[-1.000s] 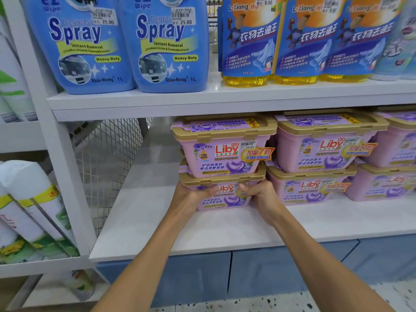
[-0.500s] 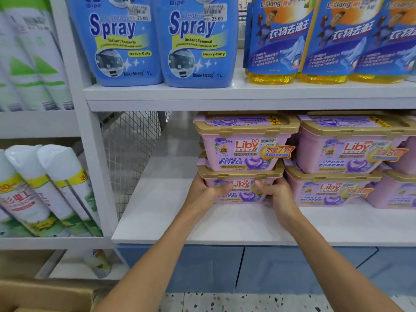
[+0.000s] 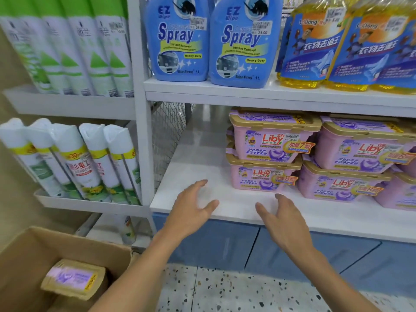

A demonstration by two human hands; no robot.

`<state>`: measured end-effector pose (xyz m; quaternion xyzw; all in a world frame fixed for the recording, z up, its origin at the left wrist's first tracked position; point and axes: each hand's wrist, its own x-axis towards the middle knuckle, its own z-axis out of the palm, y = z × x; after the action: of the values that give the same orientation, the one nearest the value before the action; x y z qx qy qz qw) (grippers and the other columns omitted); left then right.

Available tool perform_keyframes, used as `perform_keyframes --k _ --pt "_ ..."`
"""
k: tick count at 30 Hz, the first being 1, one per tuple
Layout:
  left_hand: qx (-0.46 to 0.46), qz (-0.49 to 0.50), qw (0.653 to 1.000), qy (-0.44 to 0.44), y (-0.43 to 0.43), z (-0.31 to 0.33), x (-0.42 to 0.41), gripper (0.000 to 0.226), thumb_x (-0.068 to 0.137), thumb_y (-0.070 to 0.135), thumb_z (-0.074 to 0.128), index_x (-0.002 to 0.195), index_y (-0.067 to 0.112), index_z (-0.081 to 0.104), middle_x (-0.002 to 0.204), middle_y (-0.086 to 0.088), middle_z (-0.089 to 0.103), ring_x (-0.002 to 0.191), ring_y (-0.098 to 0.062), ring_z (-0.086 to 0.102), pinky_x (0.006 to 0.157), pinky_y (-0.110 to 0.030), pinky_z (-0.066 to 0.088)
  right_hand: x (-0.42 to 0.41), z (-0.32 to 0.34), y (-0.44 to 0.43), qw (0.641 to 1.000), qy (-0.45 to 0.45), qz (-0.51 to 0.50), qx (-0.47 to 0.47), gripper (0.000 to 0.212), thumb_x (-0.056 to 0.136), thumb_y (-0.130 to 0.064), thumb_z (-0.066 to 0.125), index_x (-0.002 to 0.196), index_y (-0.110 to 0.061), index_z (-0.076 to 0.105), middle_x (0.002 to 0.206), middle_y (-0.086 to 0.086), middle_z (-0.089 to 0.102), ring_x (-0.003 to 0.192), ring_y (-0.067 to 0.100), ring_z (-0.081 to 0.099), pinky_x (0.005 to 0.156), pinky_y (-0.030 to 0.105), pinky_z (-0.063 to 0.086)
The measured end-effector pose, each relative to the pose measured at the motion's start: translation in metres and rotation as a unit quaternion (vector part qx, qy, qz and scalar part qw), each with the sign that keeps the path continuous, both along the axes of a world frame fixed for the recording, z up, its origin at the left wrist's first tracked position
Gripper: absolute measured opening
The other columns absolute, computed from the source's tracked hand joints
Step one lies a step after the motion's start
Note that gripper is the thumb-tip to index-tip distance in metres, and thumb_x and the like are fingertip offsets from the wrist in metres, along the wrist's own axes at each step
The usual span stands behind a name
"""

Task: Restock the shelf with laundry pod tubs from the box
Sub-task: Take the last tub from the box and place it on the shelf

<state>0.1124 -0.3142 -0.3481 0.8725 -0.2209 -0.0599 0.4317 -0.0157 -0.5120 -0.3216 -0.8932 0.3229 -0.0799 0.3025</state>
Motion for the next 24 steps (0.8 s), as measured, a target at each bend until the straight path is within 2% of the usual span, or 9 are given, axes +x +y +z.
perform_keyframes --k 4,8,12,16,19,21,24 --pt "0.049 0.004 0.998 -0.040 0.065 -0.013 -0.020 0.063 0.095 0.043 0.066 0.151 0.028 0.042 0.154 0.013 0.041 0.146 -0.008 0.031 0.120 -0.024 0.023 0.002 0.001 0.050 0.991 0.041 0.112 -0.055 0.071 0.098 -0.053 0.047 0.153 -0.011 0.031 0.159 0.007 0.035 0.146 0.026 0.031 0.116 0.035 0.028" --pt "0.109 0.011 0.990 -0.093 0.130 -0.024 -0.035 0.067 0.093 0.049 0.060 0.153 0.024 0.043 0.157 0.010 0.041 0.148 -0.009 0.030 0.124 -0.035 0.026 0.016 0.004 0.098 0.975 0.040 0.199 -0.088 0.073 0.100 -0.056 0.040 0.158 -0.015 0.022 0.166 0.004 0.021 0.152 0.022 0.018 0.123 0.032 0.016" --pt "0.161 0.062 0.978 -0.117 0.195 -0.030 -0.051 0.063 0.093 0.052 0.058 0.149 0.026 0.047 0.154 0.014 0.042 0.148 -0.007 0.029 0.124 -0.025 0.019 0.029 0.003 0.149 0.950 0.030 0.288 -0.114 0.072 0.101 -0.057 0.035 0.159 -0.017 0.019 0.167 0.003 0.015 0.154 0.022 0.014 0.124 0.033 0.014" --pt "0.172 0.124 0.973 -0.085 0.259 -0.042 -0.064 0.059 0.091 0.052 0.060 0.144 0.027 0.053 0.150 0.012 0.048 0.145 -0.009 0.036 0.122 -0.036 0.030 0.038 0.001 0.206 0.922 0.016 0.367 -0.121 0.069 0.102 -0.056 0.034 0.158 -0.019 0.021 0.165 0.000 0.021 0.153 0.018 0.016 0.123 0.031 0.015" --pt "0.196 0.183 0.962 -0.041 0.305 -0.056 -0.070 0.063 0.088 0.058 0.056 0.144 0.030 0.053 0.151 0.017 0.046 0.145 -0.007 0.035 0.120 -0.033 0.032 0.048 -0.006 0.252 0.901 -0.004 0.419 -0.116 0.064 0.101 -0.056 0.036 0.155 -0.022 0.028 0.162 -0.004 0.026 0.150 0.016 0.021 0.121 0.031 0.022" --pt "0.215 0.217 0.952 -0.016 0.333 -0.070 -0.068 0.071 0.083 0.063 0.050 0.143 0.027 0.055 0.150 0.013 0.049 0.143 -0.009 0.039 0.118 -0.031 0.034 0.058 -0.015 0.285 0.882 -0.005 0.458 -0.113 0.061 0.100 -0.056 0.038 0.152 -0.024 0.032 0.160 -0.005 0.029 0.149 0.016 0.024 0.119 0.034 0.028" --pt "0.236 0.256 0.937 0.034 0.365 -0.091 -0.054 0.071 0.083 0.060 0.056 0.143 0.023 0.056 0.149 0.009 0.053 0.141 -0.013 0.044 0.116 -0.031 0.037 0.076 -0.038 0.333 0.848 0.018 0.516 -0.118 0.057 0.100 -0.052 0.039 0.148 -0.023 0.036 0.157 -0.003 0.032 0.146 0.019 0.029 0.117 0.038 0.032"
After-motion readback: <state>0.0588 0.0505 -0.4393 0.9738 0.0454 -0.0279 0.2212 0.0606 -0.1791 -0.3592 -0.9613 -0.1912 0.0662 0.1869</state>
